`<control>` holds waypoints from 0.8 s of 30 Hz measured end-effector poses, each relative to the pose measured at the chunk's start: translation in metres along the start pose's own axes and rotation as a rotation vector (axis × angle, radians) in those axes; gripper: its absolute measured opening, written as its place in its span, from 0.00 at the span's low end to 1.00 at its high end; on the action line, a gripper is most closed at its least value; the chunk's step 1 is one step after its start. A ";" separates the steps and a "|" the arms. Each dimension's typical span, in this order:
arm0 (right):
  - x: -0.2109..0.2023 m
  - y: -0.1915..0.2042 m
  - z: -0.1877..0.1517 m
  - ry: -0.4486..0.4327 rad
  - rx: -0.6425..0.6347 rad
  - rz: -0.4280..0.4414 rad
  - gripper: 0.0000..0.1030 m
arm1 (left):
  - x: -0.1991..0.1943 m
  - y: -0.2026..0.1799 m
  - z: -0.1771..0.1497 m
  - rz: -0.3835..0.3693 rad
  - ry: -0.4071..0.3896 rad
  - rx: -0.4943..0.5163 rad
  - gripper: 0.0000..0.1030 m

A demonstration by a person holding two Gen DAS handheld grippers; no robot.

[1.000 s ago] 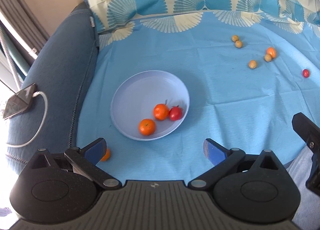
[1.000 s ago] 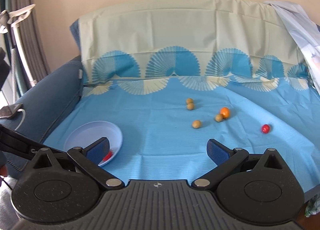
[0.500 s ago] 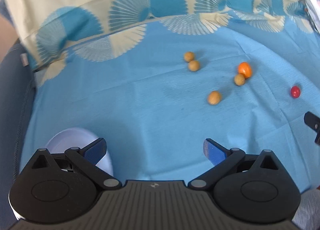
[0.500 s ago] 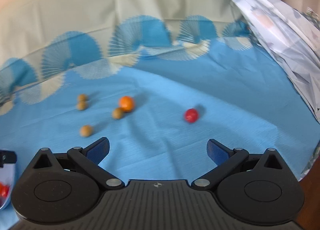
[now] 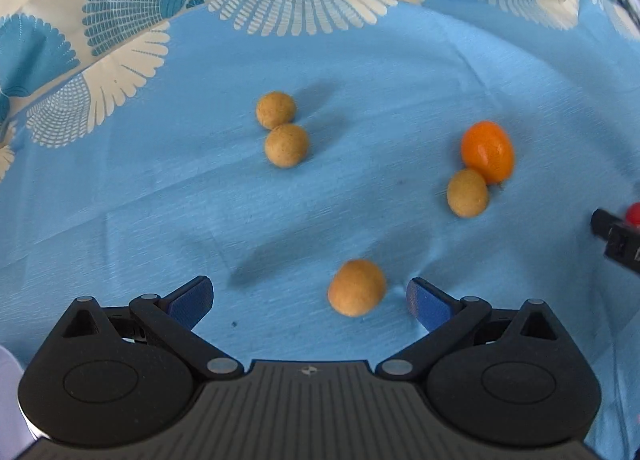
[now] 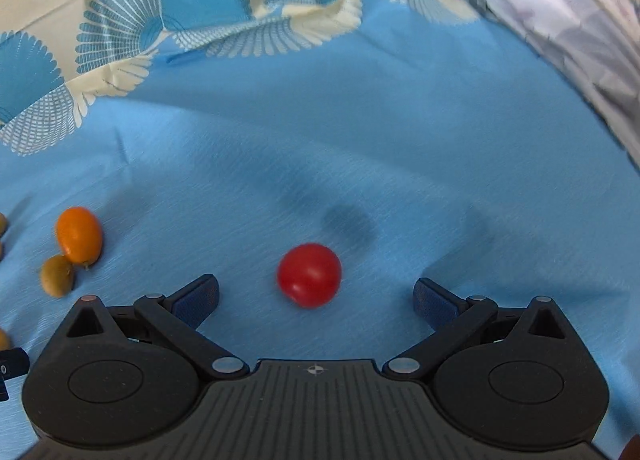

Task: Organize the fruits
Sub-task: 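Grasp a tan round fruit with the left tool while the right tool grasps a red tomato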

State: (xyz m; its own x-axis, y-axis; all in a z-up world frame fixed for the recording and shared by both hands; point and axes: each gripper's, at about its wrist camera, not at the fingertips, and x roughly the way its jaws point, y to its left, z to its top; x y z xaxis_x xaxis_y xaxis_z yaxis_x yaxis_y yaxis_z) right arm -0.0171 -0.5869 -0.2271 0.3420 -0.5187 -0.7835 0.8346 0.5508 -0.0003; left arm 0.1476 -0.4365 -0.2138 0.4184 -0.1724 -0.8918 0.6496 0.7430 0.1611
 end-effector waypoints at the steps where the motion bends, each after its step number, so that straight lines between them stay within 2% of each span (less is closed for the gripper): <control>1: 0.000 0.002 -0.001 -0.014 0.000 -0.010 1.00 | 0.001 0.000 0.000 -0.002 0.001 0.001 1.00; 9: 0.001 0.000 -0.003 -0.037 0.029 -0.002 1.00 | 0.001 0.002 -0.001 -0.013 -0.008 -0.028 1.00; 13: -0.001 0.000 -0.001 -0.026 0.026 -0.003 1.00 | 0.000 -0.001 -0.002 -0.001 -0.019 -0.011 1.00; 24: 0.001 0.004 0.001 -0.010 0.010 -0.016 0.99 | 0.003 -0.001 0.003 -0.004 0.014 -0.005 1.00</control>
State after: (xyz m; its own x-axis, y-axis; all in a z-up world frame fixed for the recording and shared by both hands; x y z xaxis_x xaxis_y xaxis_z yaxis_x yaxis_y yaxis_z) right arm -0.0134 -0.5855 -0.2272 0.3329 -0.5338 -0.7773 0.8443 0.5359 -0.0065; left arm 0.1501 -0.4402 -0.2152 0.4069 -0.1665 -0.8982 0.6481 0.7455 0.1554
